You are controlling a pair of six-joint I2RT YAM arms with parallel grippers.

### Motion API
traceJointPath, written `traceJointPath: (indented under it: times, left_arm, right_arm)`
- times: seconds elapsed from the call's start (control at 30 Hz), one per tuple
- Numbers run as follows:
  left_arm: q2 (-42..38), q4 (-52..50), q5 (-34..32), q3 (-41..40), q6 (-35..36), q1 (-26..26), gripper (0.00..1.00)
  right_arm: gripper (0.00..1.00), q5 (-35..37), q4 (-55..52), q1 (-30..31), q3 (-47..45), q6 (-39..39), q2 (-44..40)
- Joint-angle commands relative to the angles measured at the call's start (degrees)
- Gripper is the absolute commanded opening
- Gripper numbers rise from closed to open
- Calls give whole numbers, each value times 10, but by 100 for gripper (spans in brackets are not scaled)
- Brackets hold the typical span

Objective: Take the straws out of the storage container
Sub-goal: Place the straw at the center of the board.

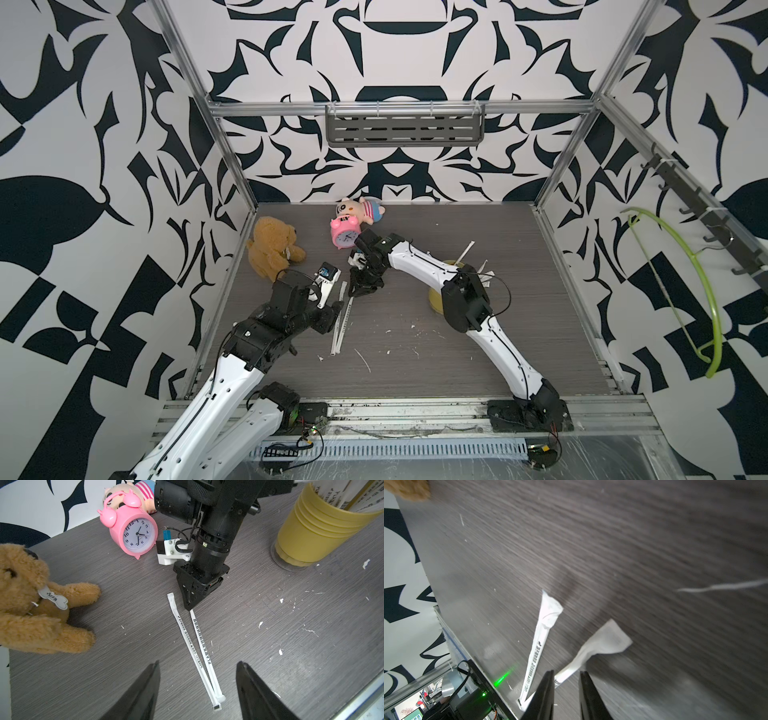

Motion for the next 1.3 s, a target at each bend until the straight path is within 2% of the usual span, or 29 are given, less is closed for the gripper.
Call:
traceJointPath:
  times: [0.0, 0.53, 0.87, 1.27]
  left_arm:
    - [-5, 10, 3, -11, 1, 3, 65]
    - [-5, 11, 6, -11, 1, 4, 65]
    - [-7, 10, 4, -11, 1, 5, 65]
    - [-11, 11, 5, -13, 0, 6, 65]
  right_arm:
    - [29, 14, -10, 7, 7, -5, -24]
    - [29, -35, 16, 19, 42, 13, 15]
    - [30, 60, -24, 22, 21, -16, -50]
    - [30, 89, -29, 31, -19, -26, -80]
